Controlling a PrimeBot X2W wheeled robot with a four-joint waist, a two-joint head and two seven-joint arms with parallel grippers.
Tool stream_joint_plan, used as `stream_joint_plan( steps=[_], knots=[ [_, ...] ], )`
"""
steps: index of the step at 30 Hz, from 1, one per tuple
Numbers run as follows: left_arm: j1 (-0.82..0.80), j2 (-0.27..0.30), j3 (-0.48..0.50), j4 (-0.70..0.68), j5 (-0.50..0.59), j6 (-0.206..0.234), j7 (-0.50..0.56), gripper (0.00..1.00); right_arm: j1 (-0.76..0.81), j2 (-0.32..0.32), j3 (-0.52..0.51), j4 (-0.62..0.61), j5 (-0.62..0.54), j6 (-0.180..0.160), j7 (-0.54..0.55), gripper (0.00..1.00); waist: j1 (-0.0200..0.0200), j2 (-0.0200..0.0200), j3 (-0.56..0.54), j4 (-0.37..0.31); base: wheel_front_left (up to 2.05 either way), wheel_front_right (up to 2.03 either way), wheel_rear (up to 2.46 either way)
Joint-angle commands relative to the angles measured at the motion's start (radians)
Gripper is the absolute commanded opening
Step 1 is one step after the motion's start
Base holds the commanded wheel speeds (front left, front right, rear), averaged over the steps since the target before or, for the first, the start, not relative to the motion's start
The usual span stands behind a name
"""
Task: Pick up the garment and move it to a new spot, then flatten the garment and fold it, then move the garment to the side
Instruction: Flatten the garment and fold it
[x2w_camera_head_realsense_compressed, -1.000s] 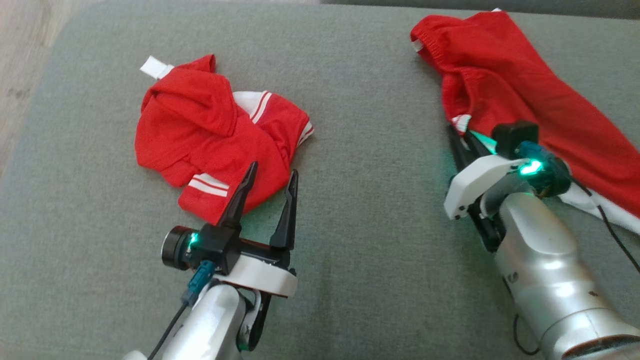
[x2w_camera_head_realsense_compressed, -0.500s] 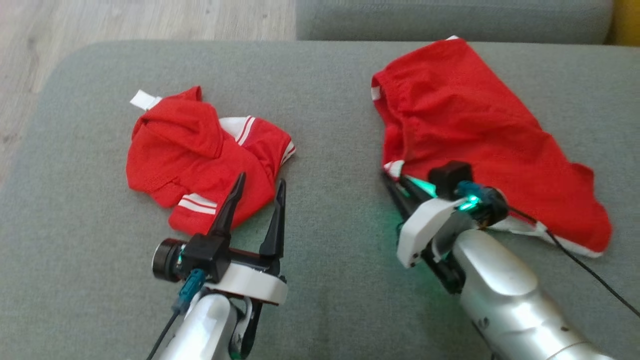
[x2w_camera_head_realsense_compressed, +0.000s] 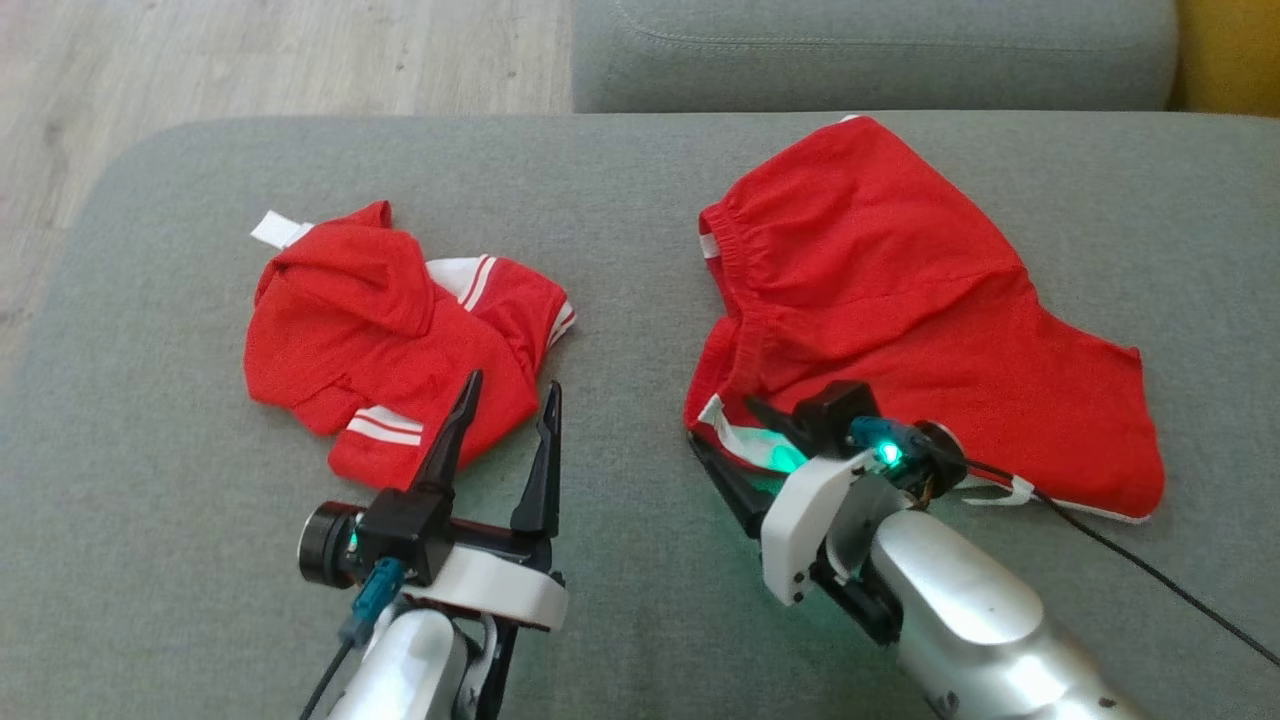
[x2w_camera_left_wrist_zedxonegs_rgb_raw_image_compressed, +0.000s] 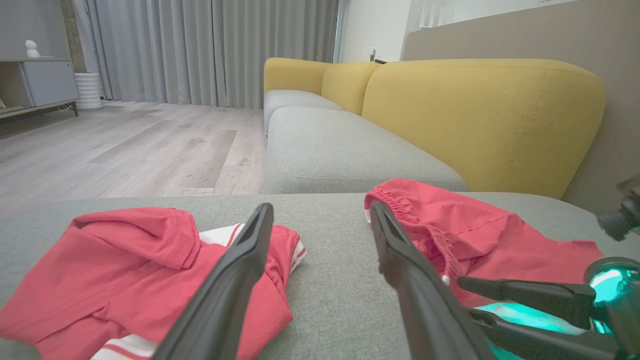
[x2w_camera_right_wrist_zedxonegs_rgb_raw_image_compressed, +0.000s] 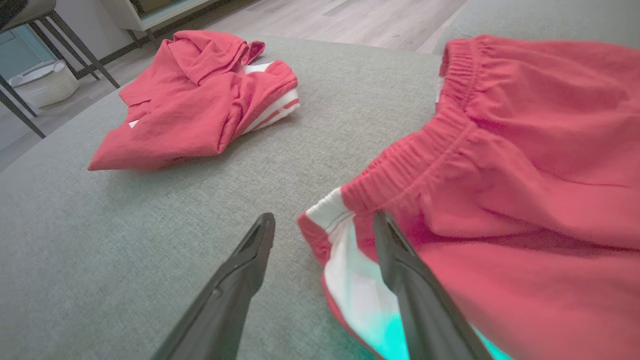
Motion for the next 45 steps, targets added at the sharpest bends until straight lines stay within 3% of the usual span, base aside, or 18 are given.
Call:
stream_joint_plan(
  steps=[1, 9, 12, 18, 22, 32, 45],
  knots=[
    [-0.018, 0.001, 0.04, -0.035, 0.011, -0.001, -0.01, 1.0, -0.025, 0.014, -0.012, -0.025, -0.024, -0.001, -0.011, 1.0, 0.0, 0.0, -0.003, -0.006, 0.0, 0.0, 0.0],
    [-0.009, 0.001, 0.049, -0.039, 0.015, 0.0, -0.01, 1.0, 0.005, 0.014, -0.182, -0.032, -0.13, -0.001, -0.032, 1.0, 0.0, 0.0, -0.025, -0.039, 0.0, 0.0, 0.0],
    [-0.003, 0.001, 0.053, -0.042, 0.014, 0.001, -0.01, 1.0, 0.04, 0.009, -0.297, -0.062, -0.178, -0.001, -0.052, 1.0, 0.0, 0.0, -0.034, -0.055, 0.0, 0.0, 0.0],
    [0.009, 0.001, 0.058, -0.05, 0.014, 0.002, -0.01, 1.0, 0.166, 0.005, -0.632, -0.183, -0.259, -0.001, -0.113, 1.0, 0.0, 0.0, -0.04, -0.086, 0.0, 0.0, 0.0],
    [0.013, 0.001, 0.057, -0.056, 0.016, -0.001, -0.01, 1.0, 0.26, 0.012, -0.773, -0.256, -0.288, -0.001, -0.121, 1.0, 0.0, 0.0, -0.03, -0.104, 0.0, 0.0, 0.0],
    [-0.011, 0.001, 0.044, -0.055, 0.028, -0.013, -0.01, 1.0, 0.209, 0.013, -0.888, -0.283, -0.29, -0.001, -0.035, 1.0, 0.0, 0.0, 0.024, -0.103, 0.0, 0.0, 0.0],
    [-0.043, 0.001, 0.026, -0.042, 0.028, -0.017, -0.01, 1.0, 0.005, 0.014, -1.044, -0.015, -0.425, -0.001, 0.195, 1.0, 0.0, 0.0, 0.081, -0.039, 0.0, 0.0, 0.0]
  ],
)
